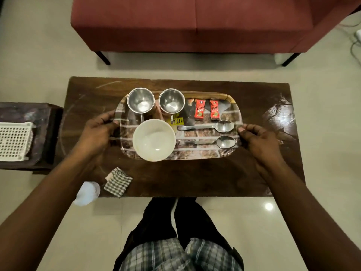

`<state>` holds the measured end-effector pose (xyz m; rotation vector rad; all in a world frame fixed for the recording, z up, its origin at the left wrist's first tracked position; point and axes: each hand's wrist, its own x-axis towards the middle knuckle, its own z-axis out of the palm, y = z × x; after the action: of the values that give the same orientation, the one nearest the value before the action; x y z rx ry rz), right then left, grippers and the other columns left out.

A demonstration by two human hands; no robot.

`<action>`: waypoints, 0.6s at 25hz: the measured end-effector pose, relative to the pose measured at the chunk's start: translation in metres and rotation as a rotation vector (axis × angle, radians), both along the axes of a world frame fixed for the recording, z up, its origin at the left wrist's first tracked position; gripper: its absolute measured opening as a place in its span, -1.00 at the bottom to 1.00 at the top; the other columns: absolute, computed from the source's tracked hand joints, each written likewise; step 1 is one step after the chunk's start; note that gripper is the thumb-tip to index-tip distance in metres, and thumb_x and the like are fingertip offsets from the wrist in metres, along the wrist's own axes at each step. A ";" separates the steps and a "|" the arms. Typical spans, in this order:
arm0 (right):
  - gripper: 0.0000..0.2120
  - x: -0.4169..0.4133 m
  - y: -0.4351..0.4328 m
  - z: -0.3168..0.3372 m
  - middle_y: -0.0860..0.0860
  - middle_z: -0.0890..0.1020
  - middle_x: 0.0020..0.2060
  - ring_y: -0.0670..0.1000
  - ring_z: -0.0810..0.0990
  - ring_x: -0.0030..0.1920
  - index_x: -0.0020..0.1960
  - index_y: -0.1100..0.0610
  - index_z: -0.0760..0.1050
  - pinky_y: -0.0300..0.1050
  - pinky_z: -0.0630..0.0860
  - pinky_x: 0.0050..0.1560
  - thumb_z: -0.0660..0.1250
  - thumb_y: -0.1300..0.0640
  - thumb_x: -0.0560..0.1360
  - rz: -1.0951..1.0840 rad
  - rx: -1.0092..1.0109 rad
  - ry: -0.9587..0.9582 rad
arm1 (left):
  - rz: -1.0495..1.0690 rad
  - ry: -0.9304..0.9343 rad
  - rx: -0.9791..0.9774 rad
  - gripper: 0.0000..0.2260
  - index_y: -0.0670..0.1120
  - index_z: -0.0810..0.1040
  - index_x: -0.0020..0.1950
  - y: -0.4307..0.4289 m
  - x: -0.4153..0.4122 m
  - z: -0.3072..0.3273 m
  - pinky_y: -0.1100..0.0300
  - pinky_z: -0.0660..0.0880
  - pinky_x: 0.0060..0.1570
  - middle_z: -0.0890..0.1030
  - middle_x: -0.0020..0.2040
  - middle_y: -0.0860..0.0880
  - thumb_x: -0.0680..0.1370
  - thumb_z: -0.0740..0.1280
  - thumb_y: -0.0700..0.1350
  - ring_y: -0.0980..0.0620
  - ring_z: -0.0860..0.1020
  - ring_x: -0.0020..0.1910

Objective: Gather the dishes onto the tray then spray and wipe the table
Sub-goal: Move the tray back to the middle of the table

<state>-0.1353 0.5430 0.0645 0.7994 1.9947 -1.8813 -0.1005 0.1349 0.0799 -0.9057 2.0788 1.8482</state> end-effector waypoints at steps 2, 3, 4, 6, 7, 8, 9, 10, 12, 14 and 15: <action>-0.89 -0.007 0.010 -0.026 0.10 0.78 -0.07 -0.06 0.77 -0.17 0.15 0.20 0.65 -0.22 0.69 -0.17 0.36 0.29 0.68 -0.037 0.001 -0.022 | -0.003 -0.020 0.006 -0.64 0.00 0.71 0.30 0.014 -0.013 -0.022 0.04 0.70 -0.19 0.77 0.07 -0.12 0.72 0.21 -0.32 -0.07 0.71 -0.08; -0.89 -0.010 0.014 -0.037 0.12 0.77 -0.06 -0.06 0.76 -0.19 0.15 0.20 0.65 -0.21 0.69 -0.17 0.36 0.29 0.68 -0.058 0.001 -0.032 | -0.006 -0.038 0.012 -0.64 0.01 0.71 0.27 0.019 -0.019 -0.033 0.07 0.69 -0.23 0.78 0.03 -0.09 0.71 0.21 -0.33 -0.06 0.71 -0.11; -0.89 -0.015 0.017 -0.050 0.12 0.77 -0.06 -0.07 0.76 -0.20 0.15 0.21 0.65 -0.21 0.70 -0.16 0.36 0.29 0.68 -0.074 0.004 -0.041 | -0.014 -0.059 0.012 -0.64 -0.01 0.71 0.28 0.023 -0.025 -0.045 0.10 0.68 -0.29 0.78 0.00 -0.06 0.71 0.21 -0.33 -0.04 0.71 -0.14; -0.89 -0.025 0.022 -0.077 0.09 0.76 -0.08 -0.09 0.75 -0.21 0.16 0.24 0.63 -0.22 0.70 -0.15 0.35 0.30 0.68 -0.089 0.034 -0.049 | -0.027 -0.098 0.004 -0.66 -0.07 0.69 0.34 0.027 -0.038 -0.070 0.13 0.67 -0.34 0.77 -0.02 -0.06 0.71 0.22 -0.33 0.01 0.70 -0.19; -0.89 -0.030 0.024 -0.091 0.09 0.75 -0.08 -0.09 0.74 -0.20 0.16 0.24 0.63 -0.22 0.71 -0.12 0.35 0.31 0.68 -0.087 0.054 -0.052 | -0.033 -0.116 0.001 -0.66 -0.07 0.69 0.34 0.029 -0.044 -0.083 0.11 0.69 -0.32 0.76 -0.02 -0.06 0.71 0.22 -0.34 0.01 0.70 -0.19; -0.89 -0.036 0.026 -0.104 0.09 0.75 -0.07 -0.08 0.74 -0.18 0.16 0.22 0.63 -0.21 0.71 -0.10 0.35 0.30 0.68 -0.083 0.071 -0.057 | -0.044 -0.135 0.002 -0.65 -0.05 0.70 0.29 0.032 -0.049 -0.097 0.07 0.71 -0.27 0.76 -0.04 -0.05 0.70 0.23 -0.35 0.00 0.70 -0.18; -0.89 -0.041 0.027 -0.118 0.10 0.75 -0.05 -0.06 0.73 -0.15 0.15 0.21 0.63 -0.19 0.71 -0.08 0.35 0.30 0.68 -0.077 0.087 -0.065 | -0.050 -0.156 -0.003 -0.64 -0.01 0.71 0.22 0.033 -0.055 -0.111 0.01 0.71 -0.19 0.76 -0.06 -0.04 0.70 0.22 -0.37 -0.02 0.69 -0.17; -0.89 -0.046 0.028 -0.131 0.10 0.75 -0.04 -0.04 0.73 -0.13 0.16 0.20 0.64 -0.17 0.71 -0.06 0.35 0.29 0.68 -0.069 0.097 -0.074 | -0.050 -0.173 -0.006 -0.61 0.03 0.71 0.15 0.035 -0.060 -0.123 -0.05 0.71 -0.12 0.76 -0.08 -0.04 0.69 0.22 -0.39 -0.04 0.69 -0.16; -0.87 -0.056 0.031 -0.161 0.11 0.76 -0.01 -0.02 0.73 -0.10 0.20 0.21 0.63 -0.17 0.71 -0.06 0.35 0.28 0.68 -0.064 0.116 -0.091 | -0.056 -0.196 -0.014 -0.61 -0.01 0.71 0.17 0.036 -0.070 -0.151 -0.08 0.71 -0.08 0.76 -0.11 -0.02 0.68 0.20 -0.41 0.01 0.70 -0.22; -0.83 -0.066 0.033 -0.192 0.12 0.75 0.00 -0.01 0.73 -0.09 0.25 0.26 0.61 -0.20 0.69 -0.11 0.35 0.28 0.69 -0.075 0.135 -0.105 | -0.081 -0.199 -0.030 -0.63 -0.06 0.67 0.27 0.038 -0.078 -0.181 0.05 0.72 -0.25 0.76 -0.21 0.08 0.69 0.20 -0.41 0.15 0.69 -0.34; -0.82 -0.070 0.034 -0.207 0.13 0.75 0.01 0.01 0.73 -0.07 0.26 0.28 0.61 -0.20 0.69 -0.12 0.35 0.28 0.68 -0.075 0.142 -0.114 | -0.093 -0.200 -0.044 -0.64 -0.06 0.67 0.29 0.039 -0.082 -0.193 0.15 0.71 -0.34 0.76 -0.24 0.10 0.69 0.20 -0.40 0.19 0.68 -0.36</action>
<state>-0.2055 0.5766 -0.1423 1.0094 2.0711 -1.7064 -0.1829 0.1743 -0.1133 -0.9444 2.0111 1.6014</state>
